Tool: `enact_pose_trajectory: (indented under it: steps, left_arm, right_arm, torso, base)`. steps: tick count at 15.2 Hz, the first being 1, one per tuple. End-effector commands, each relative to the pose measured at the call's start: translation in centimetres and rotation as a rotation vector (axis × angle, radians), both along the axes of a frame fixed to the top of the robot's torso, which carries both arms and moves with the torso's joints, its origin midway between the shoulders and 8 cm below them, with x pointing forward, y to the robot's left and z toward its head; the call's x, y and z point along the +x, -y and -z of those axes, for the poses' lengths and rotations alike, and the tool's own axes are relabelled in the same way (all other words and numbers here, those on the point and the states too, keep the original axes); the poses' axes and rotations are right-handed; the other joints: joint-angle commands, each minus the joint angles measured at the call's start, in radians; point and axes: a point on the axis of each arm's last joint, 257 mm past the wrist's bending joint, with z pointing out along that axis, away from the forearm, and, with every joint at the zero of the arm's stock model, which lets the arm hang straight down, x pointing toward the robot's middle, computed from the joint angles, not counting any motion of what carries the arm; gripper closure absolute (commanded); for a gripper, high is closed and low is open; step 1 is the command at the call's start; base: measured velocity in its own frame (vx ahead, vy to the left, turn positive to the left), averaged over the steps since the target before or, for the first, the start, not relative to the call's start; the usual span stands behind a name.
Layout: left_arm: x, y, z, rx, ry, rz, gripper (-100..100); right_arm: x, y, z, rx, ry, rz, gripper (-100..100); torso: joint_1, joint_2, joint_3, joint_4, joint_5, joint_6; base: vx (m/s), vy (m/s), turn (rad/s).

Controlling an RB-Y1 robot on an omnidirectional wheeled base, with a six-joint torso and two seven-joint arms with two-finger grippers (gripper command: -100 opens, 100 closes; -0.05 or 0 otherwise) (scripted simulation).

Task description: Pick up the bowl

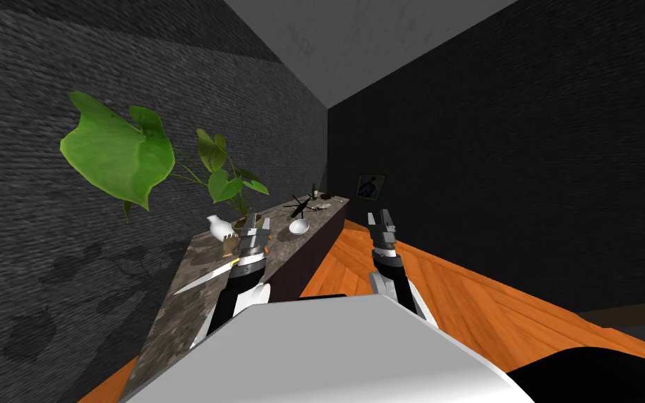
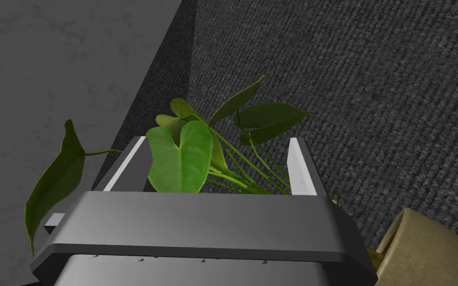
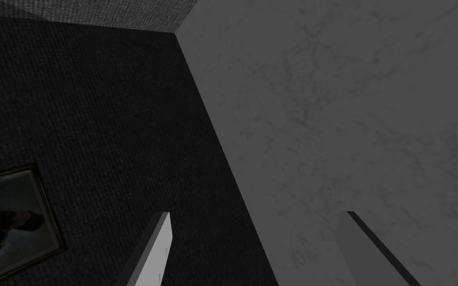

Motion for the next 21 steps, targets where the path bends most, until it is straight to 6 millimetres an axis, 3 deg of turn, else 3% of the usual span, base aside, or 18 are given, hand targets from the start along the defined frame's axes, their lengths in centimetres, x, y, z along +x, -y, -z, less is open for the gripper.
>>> enact_pose_trajectory:
  steps: [1, 21]
  left_arm:
    - [0.3, 0.2, 0.3, 0.028, -0.023, 0.017, -100]
    - [3.9, -2.2, 3.7, 0.095, -0.297, 0.053, -100]
  right_arm:
    - [0.0, 0.0, 0.0, 0.000, 0.000, 0.000, 0]
    - [0.0, 0.0, 0.0, 0.000, 0.000, 0.000, 0]
  torso:
    - [0.000, 0.000, 0.000, 0.000, 0.000, 0.000]
    - [0.000, 0.001, 0.001, 0.000, 0.000, 0.000]
  base:
    - [-0.008, -0.004, -0.029]
    - [-0.025, -0.008, -0.060]
